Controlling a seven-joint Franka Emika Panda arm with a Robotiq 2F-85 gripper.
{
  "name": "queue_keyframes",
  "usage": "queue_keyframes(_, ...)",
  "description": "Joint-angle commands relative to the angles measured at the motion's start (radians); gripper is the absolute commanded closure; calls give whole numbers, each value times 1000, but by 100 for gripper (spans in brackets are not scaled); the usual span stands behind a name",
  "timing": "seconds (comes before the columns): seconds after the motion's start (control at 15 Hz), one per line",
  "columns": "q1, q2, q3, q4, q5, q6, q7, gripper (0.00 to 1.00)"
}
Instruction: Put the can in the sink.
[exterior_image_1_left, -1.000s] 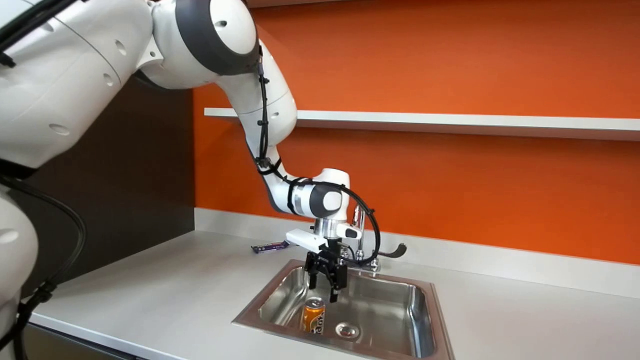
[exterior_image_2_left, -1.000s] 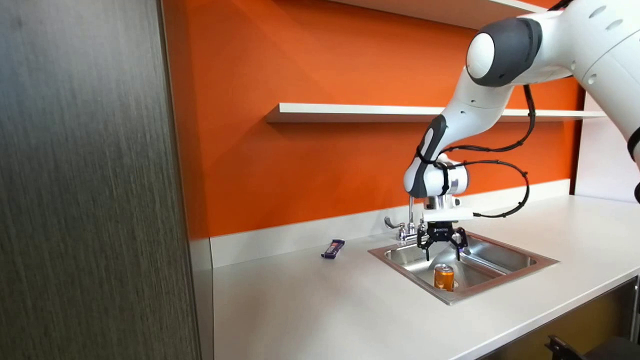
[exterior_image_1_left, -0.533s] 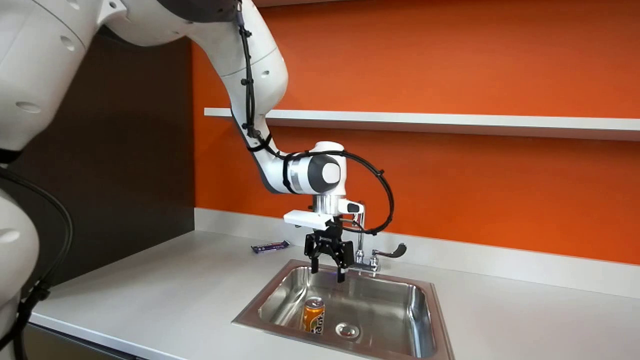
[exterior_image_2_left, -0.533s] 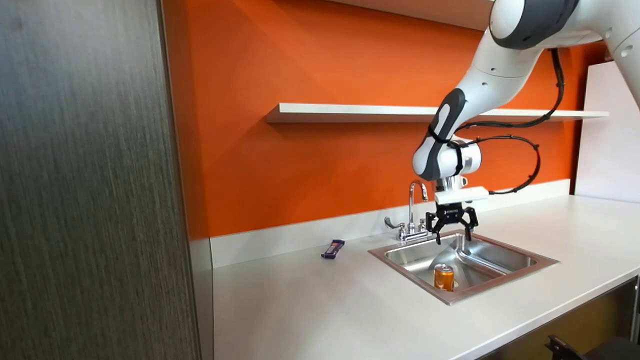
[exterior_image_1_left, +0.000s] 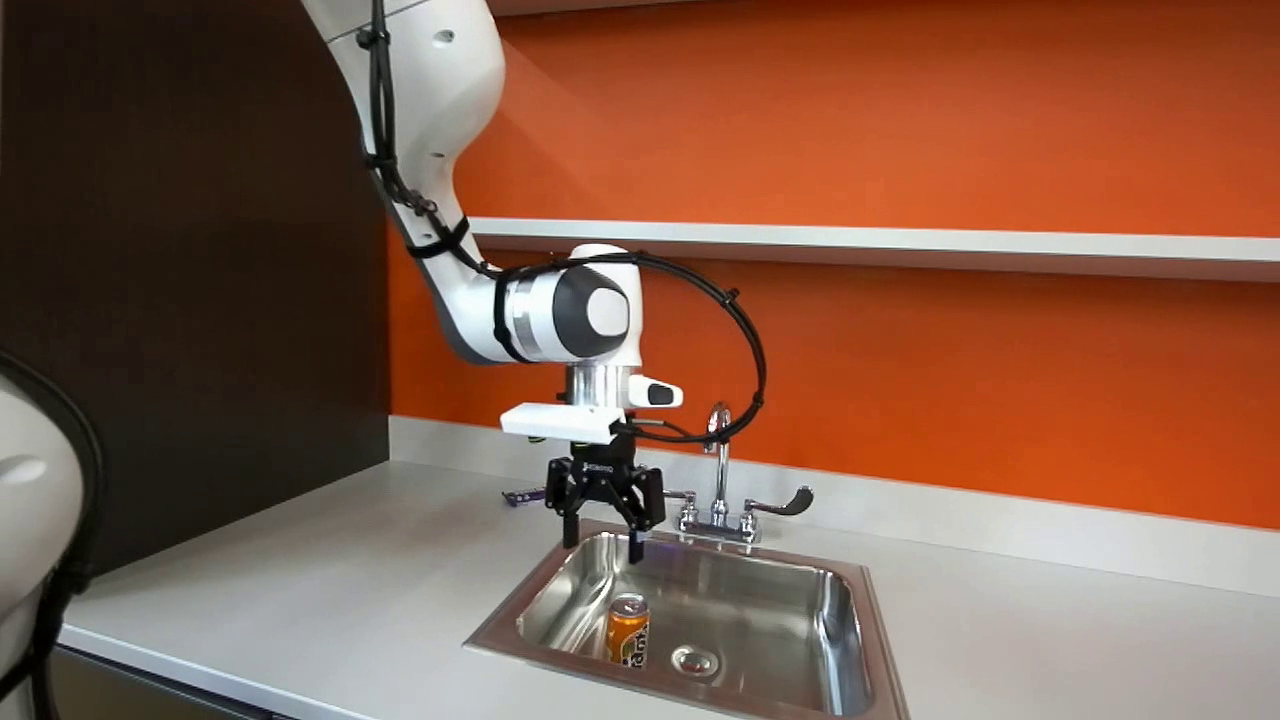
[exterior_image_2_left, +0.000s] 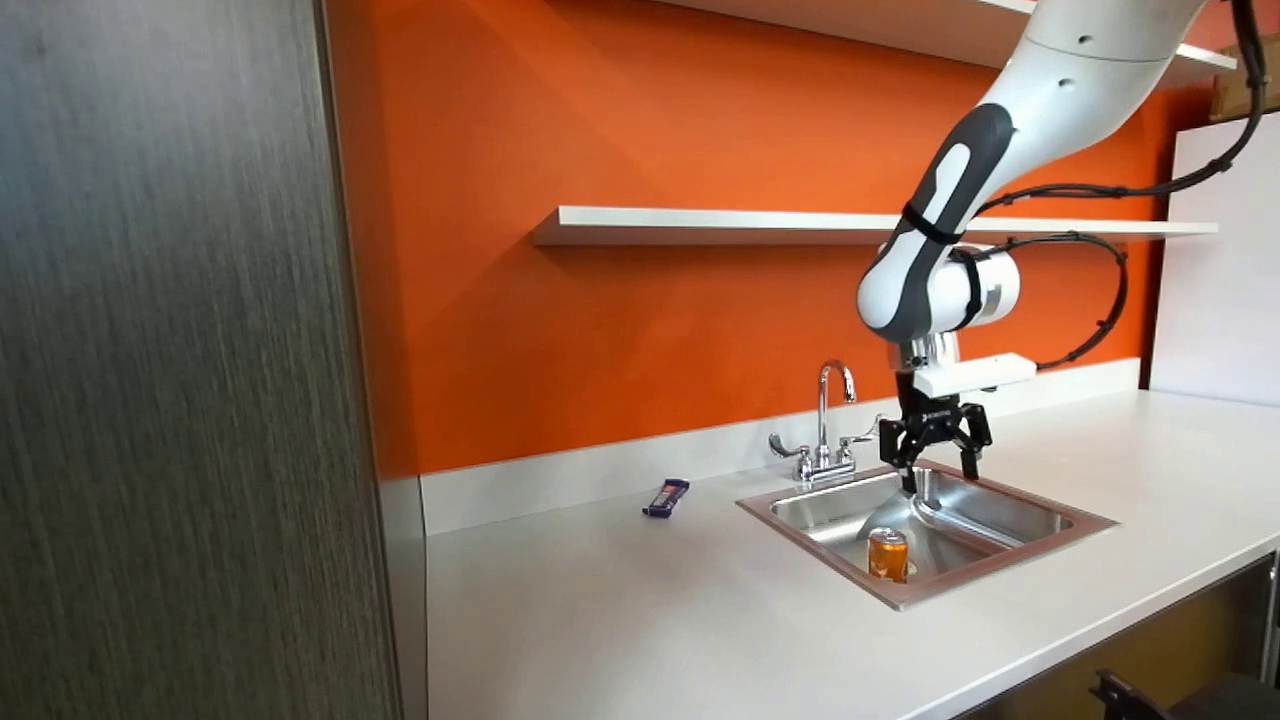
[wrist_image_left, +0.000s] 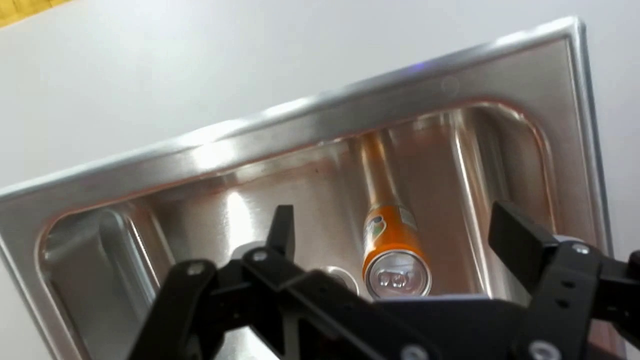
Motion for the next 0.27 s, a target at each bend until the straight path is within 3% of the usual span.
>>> queue_keyframes(0.0,-11,-36,13,-42,-30,1,0,0)
queue_keyframes(0.2,-14,-112,17,-128,-62,12,-1,0)
